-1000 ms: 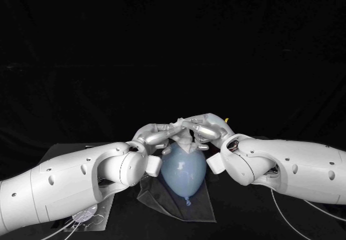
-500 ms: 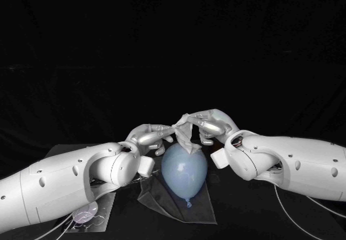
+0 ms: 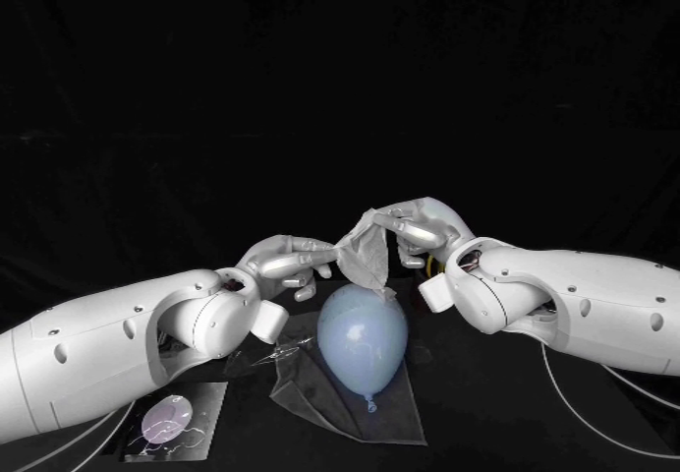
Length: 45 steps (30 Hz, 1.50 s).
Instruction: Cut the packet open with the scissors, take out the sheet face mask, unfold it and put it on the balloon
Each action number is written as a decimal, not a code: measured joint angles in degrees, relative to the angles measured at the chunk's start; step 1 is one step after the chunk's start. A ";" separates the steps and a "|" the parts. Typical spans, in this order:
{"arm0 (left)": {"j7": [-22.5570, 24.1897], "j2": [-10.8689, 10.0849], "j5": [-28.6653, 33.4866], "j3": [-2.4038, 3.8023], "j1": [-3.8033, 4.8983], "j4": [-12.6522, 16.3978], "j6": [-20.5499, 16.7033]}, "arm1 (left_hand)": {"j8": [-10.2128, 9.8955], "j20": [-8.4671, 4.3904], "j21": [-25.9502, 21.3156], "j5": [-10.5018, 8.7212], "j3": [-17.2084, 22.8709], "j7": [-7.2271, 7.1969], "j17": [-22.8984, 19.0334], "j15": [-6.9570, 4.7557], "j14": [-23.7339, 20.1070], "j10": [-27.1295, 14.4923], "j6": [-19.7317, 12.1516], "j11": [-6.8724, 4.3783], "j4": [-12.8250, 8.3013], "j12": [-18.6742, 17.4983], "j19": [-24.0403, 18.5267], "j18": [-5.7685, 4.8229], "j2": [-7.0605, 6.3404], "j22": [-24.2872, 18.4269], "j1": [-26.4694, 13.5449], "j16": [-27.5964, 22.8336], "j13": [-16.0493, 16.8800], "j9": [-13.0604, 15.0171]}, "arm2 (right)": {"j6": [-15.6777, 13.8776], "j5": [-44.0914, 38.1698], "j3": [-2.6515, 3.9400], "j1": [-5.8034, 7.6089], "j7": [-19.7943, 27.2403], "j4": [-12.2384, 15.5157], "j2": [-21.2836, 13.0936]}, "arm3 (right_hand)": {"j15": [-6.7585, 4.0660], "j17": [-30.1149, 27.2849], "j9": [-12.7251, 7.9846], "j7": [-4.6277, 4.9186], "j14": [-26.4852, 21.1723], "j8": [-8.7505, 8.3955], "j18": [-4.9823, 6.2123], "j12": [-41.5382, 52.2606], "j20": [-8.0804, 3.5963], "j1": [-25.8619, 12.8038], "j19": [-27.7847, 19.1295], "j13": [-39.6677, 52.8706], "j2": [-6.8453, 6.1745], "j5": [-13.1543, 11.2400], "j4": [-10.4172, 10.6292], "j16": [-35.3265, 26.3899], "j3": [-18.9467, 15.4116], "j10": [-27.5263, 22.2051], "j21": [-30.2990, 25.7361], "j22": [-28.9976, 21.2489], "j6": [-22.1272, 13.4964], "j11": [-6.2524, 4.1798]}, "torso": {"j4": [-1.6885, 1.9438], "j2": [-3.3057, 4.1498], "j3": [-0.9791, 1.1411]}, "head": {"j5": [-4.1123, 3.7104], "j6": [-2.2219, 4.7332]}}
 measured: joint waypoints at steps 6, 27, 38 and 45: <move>-0.59 0.48 -2.01 0.26 3.27 -2.32 3.05 | 0.00 0.00 0.00 0.31 0.55 -0.01 0.26 0.01 0.00 -0.01 -0.02 0.01 -0.55 0.23 0.00 0.00 -0.15 0.16 -0.31 0.00 0.07 0.00 | 1.12 -1.17 0.01 1.18 -0.72 -1.31 0.26 | 0.00 0.00 0.01 -0.16 0.00 -0.08 0.00 0.27 0.00 0.00 0.00 0.00 0.00 -0.03 0.00 0.00 0.00 0.00 0.23 -0.01 0.15 0.00 | -0.05 0.00 0.01 | 0.08 0.98; -5.48 3.13 -11.31 0.35 11.44 -13.70 15.67 | 0.18 0.01 0.36 0.33 0.54 -0.12 0.54 -0.08 -0.12 -0.03 -0.32 0.03 -0.56 0.63 0.00 0.00 -0.31 0.45 -0.45 -0.01 0.35 0.01 | 8.49 -7.52 0.01 7.81 -2.10 -7.65 1.47 | 0.02 -0.05 0.02 -0.04 -0.02 -0.33 0.00 0.53 0.17 0.23 0.17 -0.02 -0.24 -0.67 0.00 0.00 -0.01 0.00 0.77 -0.02 0.26 0.00 | -0.09 -0.73 0.21 | 0.24 3.07; -6.81 3.09 -15.46 0.36 13.46 -16.87 19.45 | 0.24 0.01 0.36 0.55 0.94 -0.12 0.83 -0.22 0.03 -0.04 -0.33 0.03 -0.96 0.84 0.00 0.00 -0.84 0.67 -0.98 0.23 0.48 0.03 | 10.52 -9.00 0.02 9.95 -1.95 -10.63 2.42 | 0.03 0.00 0.07 -0.05 -0.03 -0.47 -0.01 0.52 0.05 0.23 0.39 0.00 -0.24 -0.70 -0.01 0.00 -0.01 0.00 1.03 0.00 0.26 0.00 | -0.03 -0.74 0.19 | 0.09 3.51; -6.98 3.16 -16.75 0.36 13.81 -18.21 20.18 | 0.24 0.01 0.36 0.54 0.93 -0.11 1.07 -0.22 0.03 -0.04 -0.31 0.04 -0.96 1.12 0.00 0.00 -0.91 0.67 -1.05 0.23 0.64 0.09 | 11.85 -10.19 0.04 10.42 -1.94 -11.99 2.85 | 0.03 0.00 0.05 -0.21 -0.03 -0.39 -0.01 0.52 0.05 0.23 0.38 0.00 -0.24 -1.01 -0.01 -0.04 -0.01 0.00 1.03 -0.01 0.42 0.00 | -0.02 -0.74 0.18 | 0.13 3.67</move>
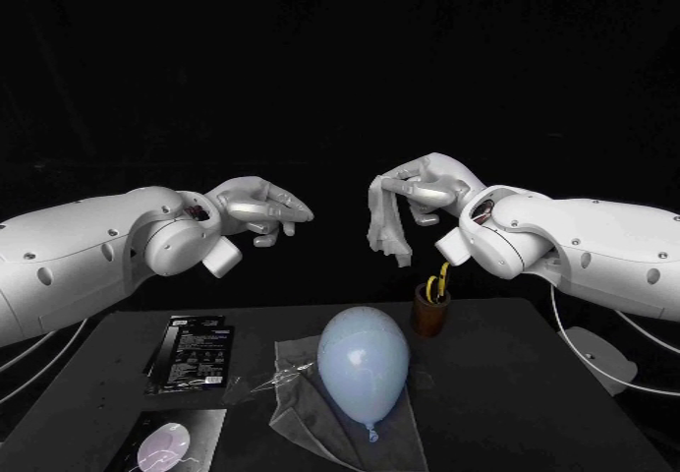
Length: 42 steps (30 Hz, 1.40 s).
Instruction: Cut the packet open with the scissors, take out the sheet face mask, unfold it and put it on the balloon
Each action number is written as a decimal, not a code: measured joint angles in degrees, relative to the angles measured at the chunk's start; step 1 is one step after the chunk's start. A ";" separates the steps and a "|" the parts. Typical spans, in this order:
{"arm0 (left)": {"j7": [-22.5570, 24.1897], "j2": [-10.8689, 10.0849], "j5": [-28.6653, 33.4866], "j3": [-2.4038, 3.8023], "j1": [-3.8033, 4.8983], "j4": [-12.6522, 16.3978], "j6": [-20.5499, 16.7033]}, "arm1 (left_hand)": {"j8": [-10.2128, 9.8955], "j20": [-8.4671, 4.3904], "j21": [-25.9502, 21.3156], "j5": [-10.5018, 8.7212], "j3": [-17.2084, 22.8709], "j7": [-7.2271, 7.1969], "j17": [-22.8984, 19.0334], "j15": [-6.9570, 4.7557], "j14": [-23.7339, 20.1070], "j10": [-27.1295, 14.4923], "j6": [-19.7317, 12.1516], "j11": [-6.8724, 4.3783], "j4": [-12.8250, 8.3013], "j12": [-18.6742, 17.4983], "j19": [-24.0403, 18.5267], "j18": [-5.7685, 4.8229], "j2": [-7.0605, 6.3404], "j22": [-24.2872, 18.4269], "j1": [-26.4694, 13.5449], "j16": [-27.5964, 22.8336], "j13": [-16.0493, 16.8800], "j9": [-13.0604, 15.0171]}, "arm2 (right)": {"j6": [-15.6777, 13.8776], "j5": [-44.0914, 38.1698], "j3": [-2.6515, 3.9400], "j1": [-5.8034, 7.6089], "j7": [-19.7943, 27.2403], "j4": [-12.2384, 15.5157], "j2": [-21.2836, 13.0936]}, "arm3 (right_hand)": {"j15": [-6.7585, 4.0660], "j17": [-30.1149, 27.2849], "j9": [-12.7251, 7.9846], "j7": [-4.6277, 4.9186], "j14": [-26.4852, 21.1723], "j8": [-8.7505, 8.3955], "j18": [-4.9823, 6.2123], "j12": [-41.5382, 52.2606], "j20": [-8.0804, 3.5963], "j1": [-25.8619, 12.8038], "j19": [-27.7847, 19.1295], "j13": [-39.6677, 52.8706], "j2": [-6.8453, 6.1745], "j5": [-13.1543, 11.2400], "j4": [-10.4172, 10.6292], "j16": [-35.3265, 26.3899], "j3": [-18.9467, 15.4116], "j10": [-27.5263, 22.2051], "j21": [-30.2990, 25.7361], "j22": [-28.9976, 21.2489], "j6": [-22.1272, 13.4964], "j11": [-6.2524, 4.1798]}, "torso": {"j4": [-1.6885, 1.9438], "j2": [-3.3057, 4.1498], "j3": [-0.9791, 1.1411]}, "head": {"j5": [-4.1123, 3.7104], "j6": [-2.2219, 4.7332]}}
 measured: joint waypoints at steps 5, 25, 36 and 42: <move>0.00 0.09 -0.46 -0.02 0.06 -0.27 0.16 | -0.01 0.00 0.00 0.00 0.00 0.12 0.00 0.01 0.00 0.00 0.12 0.00 0.00 0.21 0.00 0.00 -0.01 0.08 0.00 0.02 0.08 0.00 | 0.96 -1.07 -0.02 0.06 0.00 -0.13 0.13 | 0.00 0.00 -0.02 -0.01 0.00 0.10 0.00 0.00 0.00 0.00 -0.01 -0.02 0.00 -0.02 0.00 -0.01 0.00 0.00 -0.02 -0.02 -0.01 0.00 | -0.01 0.06 -0.01 | 0.00 0.08; 6.45 0.50 0.08 -2.49 -3.56 3.65 -10.31 | -4.16 9.81 -41.07 -1.49 -13.56 4.82 -46.73 7.47 -31.67 -16.86 -6.02 6.07 6.74 -12.73 -27.49 4.25 -4.08 -35.53 1.90 -41.57 -11.18 4.21 | -0.29 -2.51 -0.02 0.11 -0.13 2.45 1.05 | 0.01 -0.04 0.02 -0.09 -0.01 0.09 0.00 0.30 0.03 0.00 -0.04 0.00 0.00 -0.13 -0.06 0.04 -0.06 0.00 0.19 0.01 -0.13 0.00 | 0.02 0.07 -0.02 | -0.35 0.44; 11.58 2.96 0.10 -2.73 -9.78 2.18 -15.75 | -7.99 13.76 -59.26 -4.53 -20.72 4.50 -55.00 11.47 -35.26 -19.24 -9.23 9.65 10.16 -20.86 -27.84 4.24 -3.58 -49.32 6.86 -59.84 -20.54 -1.42 | -2.30 -2.31 -0.02 0.11 0.00 3.92 1.28 | 0.01 0.00 -0.02 0.05 -0.01 -0.07 0.00 0.28 0.04 0.00 -0.05 0.00 0.00 -0.14 -0.06 -0.01 -0.06 0.00 0.18 0.00 -0.01 0.00 | -0.01 0.18 -0.10 | -0.58 0.36; 12.77 3.29 0.19 -2.74 -11.27 2.09 -18.18 | -8.82 13.94 -64.50 -5.56 -29.02 4.78 -57.25 11.87 -35.67 -20.32 -10.15 9.99 11.58 -21.42 -28.03 3.56 -1.94 -53.43 8.49 -65.32 -21.82 -3.53 | -2.90 -2.11 -0.02 0.11 0.02 3.98 2.12 | 0.01 0.00 0.02 0.14 -0.01 -0.06 -0.01 0.26 0.04 0.00 -0.06 -0.03 0.00 -0.14 -0.06 -0.12 -0.06 0.00 0.18 -0.02 0.08 0.00 | -0.02 0.21 -0.04 | -0.86 0.09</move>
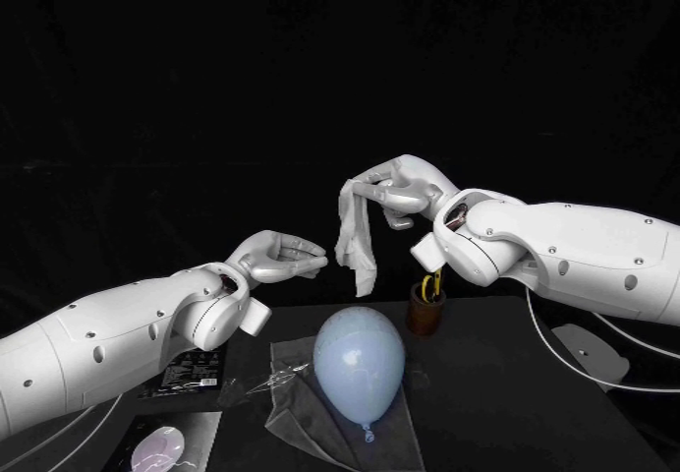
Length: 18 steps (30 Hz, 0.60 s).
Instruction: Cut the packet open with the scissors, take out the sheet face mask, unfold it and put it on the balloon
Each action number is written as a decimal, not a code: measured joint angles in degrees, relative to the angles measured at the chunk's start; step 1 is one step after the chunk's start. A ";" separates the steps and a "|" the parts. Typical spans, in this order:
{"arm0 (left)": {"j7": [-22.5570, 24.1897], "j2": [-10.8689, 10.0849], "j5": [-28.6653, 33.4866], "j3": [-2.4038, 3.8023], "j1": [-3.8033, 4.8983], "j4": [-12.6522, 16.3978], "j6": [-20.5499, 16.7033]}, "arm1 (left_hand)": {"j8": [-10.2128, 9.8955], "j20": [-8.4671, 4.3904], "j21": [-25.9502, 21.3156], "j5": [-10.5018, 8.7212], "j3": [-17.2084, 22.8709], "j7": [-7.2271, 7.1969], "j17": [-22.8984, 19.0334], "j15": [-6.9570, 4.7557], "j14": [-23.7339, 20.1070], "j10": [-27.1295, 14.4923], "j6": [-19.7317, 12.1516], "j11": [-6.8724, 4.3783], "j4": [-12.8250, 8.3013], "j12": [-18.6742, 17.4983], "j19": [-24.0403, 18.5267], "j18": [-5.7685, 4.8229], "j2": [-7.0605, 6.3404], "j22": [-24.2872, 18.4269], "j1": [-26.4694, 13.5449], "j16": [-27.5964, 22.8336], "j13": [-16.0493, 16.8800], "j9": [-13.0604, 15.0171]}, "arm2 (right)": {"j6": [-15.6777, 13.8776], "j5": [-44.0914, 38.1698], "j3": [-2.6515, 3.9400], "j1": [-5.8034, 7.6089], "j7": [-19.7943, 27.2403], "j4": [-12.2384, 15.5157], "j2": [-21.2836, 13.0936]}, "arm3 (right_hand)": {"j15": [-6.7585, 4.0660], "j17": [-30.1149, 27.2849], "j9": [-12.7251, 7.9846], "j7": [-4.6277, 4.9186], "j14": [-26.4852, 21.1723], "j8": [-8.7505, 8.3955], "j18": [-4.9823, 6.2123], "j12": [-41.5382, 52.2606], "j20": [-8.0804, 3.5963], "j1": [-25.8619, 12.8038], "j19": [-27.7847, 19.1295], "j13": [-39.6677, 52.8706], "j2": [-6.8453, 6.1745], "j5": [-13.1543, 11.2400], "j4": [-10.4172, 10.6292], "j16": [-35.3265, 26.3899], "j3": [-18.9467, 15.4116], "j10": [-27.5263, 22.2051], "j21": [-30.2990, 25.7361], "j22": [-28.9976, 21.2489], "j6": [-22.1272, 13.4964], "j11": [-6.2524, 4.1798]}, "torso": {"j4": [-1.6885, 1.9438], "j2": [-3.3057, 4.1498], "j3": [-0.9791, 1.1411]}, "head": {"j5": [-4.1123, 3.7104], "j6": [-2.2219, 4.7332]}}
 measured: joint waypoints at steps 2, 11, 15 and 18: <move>0.20 0.00 0.02 0.01 -0.25 0.32 -0.37 | 0.00 0.03 -1.01 0.00 -2.54 0.14 -0.61 0.29 -0.29 -0.32 0.14 0.06 0.57 0.00 -0.03 -0.36 0.58 -0.83 0.58 -1.49 0.00 -0.42 | -0.10 0.06 0.00 -0.01 0.01 0.05 0.20 | 0.00 0.00 0.00 0.00 0.00 0.17 0.01 -0.04 0.00 0.00 0.00 -0.02 0.00 0.00 0.00 0.14 0.00 0.00 0.00 -0.02 0.00 0.00 | 0.00 -0.01 0.01 | -0.01 -0.08; 0.77 0.38 0.03 0.11 -0.76 1.30 -1.15 | 0.00 0.19 -2.69 0.00 -9.52 0.61 -2.40 1.03 -1.02 -1.12 -0.01 0.12 2.53 -0.50 -0.20 -1.26 2.75 -2.70 3.38 -5.54 0.00 -1.53 | -0.38 0.26 0.00 -0.03 0.03 0.30 0.50 | 0.00 -0.05 0.00 0.00 0.00 0.17 0.00 -0.05 0.00 0.00 -0.01 0.00 0.00 -0.01 0.00 0.17 0.00 0.00 -0.01 -0.01 -0.02 0.00 | -0.03 -0.14 0.02 | 0.20 -0.29; 0.90 0.59 0.20 0.16 -0.86 1.31 -1.52 | -1.13 0.19 -3.00 0.00 -12.89 1.34 -3.41 1.57 -1.97 -2.96 -1.30 0.09 3.62 -1.33 -0.20 -1.26 3.75 -3.50 4.80 -7.47 -0.08 -2.48 | -0.44 0.31 0.00 -0.05 0.03 0.20 0.72 | 0.00 -0.04 -0.01 0.00 0.00 0.17 0.00 -0.05 0.01 -0.14 -0.01 0.02 -0.14 -0.10 0.00 0.16 0.00 0.00 -0.01 0.01 -0.03 0.00 | -0.07 -0.13 0.04 | 0.24 -0.33; 0.95 0.66 0.59 0.19 -0.87 1.31 -1.79 | -1.18 0.19 -3.00 0.00 -13.75 1.37 -3.57 1.56 -1.96 -3.23 -1.52 0.22 3.86 -1.33 -0.20 -1.26 4.04 -3.81 5.54 -7.47 -0.08 -2.77 | -0.46 0.32 0.00 -0.05 0.04 0.16 0.91 | 0.00 -0.04 -0.01 0.00 0.00 0.16 0.00 -0.13 0.01 -0.13 -0.01 0.03 -0.14 -0.10 0.00 0.14 0.00 0.00 -0.01 0.02 -0.04 0.00 | -0.06 -0.09 0.04 | 0.30 -0.40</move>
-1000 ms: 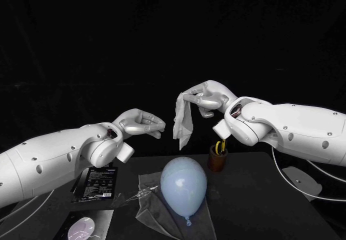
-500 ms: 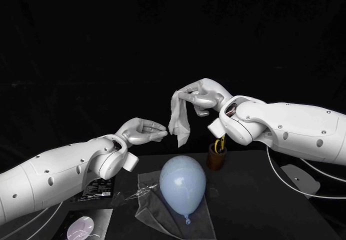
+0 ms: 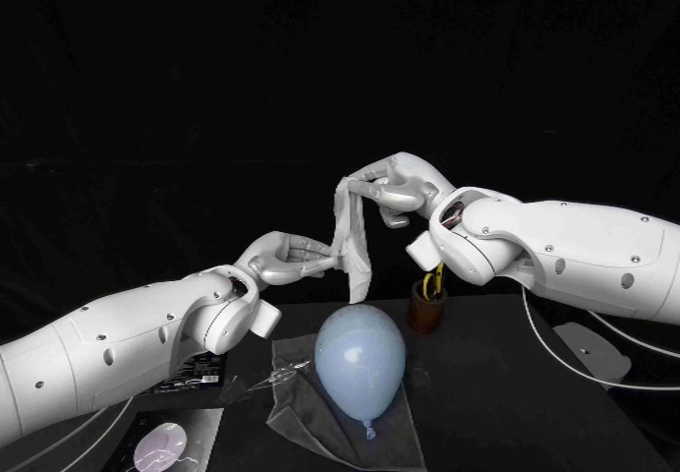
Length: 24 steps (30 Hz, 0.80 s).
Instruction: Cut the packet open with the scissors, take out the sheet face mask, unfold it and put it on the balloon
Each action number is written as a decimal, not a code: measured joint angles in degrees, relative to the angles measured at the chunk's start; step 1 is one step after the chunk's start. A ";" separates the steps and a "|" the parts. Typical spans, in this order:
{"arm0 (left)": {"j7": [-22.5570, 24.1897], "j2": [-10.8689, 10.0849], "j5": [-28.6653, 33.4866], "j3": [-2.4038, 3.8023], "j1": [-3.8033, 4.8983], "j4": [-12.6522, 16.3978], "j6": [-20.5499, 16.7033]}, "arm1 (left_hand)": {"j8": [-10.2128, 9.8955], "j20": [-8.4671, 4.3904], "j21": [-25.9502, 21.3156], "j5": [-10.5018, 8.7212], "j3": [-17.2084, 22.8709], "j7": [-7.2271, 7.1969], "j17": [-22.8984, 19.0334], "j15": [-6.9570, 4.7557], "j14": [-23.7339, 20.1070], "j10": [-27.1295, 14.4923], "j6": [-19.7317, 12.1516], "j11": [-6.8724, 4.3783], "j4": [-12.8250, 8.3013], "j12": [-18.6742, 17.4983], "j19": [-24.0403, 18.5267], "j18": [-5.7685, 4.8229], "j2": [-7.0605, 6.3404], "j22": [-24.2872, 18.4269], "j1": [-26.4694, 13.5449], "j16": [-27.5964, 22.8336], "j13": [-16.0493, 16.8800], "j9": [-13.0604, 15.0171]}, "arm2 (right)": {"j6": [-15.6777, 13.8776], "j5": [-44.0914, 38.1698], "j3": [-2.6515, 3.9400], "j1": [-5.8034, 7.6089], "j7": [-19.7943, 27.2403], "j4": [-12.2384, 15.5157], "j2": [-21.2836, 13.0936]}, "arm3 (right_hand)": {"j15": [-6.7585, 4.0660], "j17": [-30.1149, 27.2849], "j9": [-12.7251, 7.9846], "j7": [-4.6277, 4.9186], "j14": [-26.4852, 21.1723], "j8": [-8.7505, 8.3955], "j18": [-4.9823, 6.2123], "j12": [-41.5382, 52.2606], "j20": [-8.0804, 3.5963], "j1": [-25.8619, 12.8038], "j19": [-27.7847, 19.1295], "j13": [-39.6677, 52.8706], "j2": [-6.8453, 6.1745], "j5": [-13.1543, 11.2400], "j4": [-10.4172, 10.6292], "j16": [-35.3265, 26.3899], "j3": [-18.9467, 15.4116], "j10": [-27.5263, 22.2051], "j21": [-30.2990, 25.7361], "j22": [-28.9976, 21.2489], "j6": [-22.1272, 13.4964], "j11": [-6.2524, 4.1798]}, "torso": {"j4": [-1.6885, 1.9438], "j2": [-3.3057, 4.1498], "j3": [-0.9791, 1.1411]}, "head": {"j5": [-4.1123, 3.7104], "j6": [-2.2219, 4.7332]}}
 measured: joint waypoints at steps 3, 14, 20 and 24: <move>0.05 0.09 0.42 0.01 -0.01 0.07 -0.19 | 0.00 0.00 0.00 0.00 -0.59 -0.05 -0.10 -0.25 0.25 0.00 0.05 0.00 0.05 0.00 0.00 0.00 0.42 -0.22 0.42 -0.08 0.00 -0.02 | 0.00 0.01 0.00 -0.03 0.00 -0.02 0.17 | 0.00 0.00 -0.01 0.00 0.00 0.00 0.00 -0.01 0.00 0.00 0.00 0.01 0.01 0.00 0.00 -0.01 0.00 0.00 0.00 0.01 -0.01 0.00 | -0.01 0.03 0.01 | 0.03 -0.04; 0.32 0.40 1.34 0.02 -0.03 0.66 -0.20 | 1.44 0.00 0.02 0.00 -2.16 -1.55 -0.45 -0.34 1.79 0.38 3.62 0.33 0.03 0.30 0.00 0.00 2.09 -1.02 2.09 -0.34 0.01 -0.27 | 0.03 0.02 0.00 -0.10 0.01 0.07 0.52 | 0.01 0.04 0.01 -0.01 -0.01 -0.06 0.00 -0.12 0.00 0.17 0.00 -0.01 0.17 -0.11 0.00 -0.08 0.00 0.00 -0.01 0.00 -0.07 0.00 | -0.01 -0.04 -0.02 | -0.01 -0.24; 0.53 0.42 1.62 0.03 -0.04 0.79 -0.20 | 2.22 -0.13 0.02 0.00 -2.30 -1.92 -0.33 -0.90 4.20 3.25 5.90 -0.13 0.04 1.84 0.12 0.00 4.38 -1.45 4.38 -0.07 0.31 -0.65 | 0.04 0.02 0.00 -0.14 0.01 0.02 0.67 | -0.12 0.04 0.01 -0.20 0.12 -0.18 0.00 0.09 0.00 0.23 0.00 -0.04 0.24 -0.21 0.00 0.03 0.00 0.00 -0.03 -0.04 -0.01 0.00 | 0.02 -0.04 -0.03 | 0.03 -0.20; 0.69 0.42 2.02 0.03 -0.04 0.84 -0.27 | 2.68 -0.21 0.02 0.01 -1.41 -1.55 -0.04 -1.63 5.35 4.36 7.30 -1.24 0.14 2.29 0.21 0.00 5.83 -1.67 5.82 0.48 0.31 -0.88 | 0.05 0.03 -0.01 -0.15 0.01 -0.07 0.70 | -0.13 0.03 0.00 -0.21 0.12 -0.22 0.00 0.09 0.00 0.45 0.00 -0.04 0.01 -0.22 0.00 0.03 0.00 0.00 -0.03 -0.04 -0.01 0.00 | 0.02 -0.03 -0.03 | 0.04 -0.20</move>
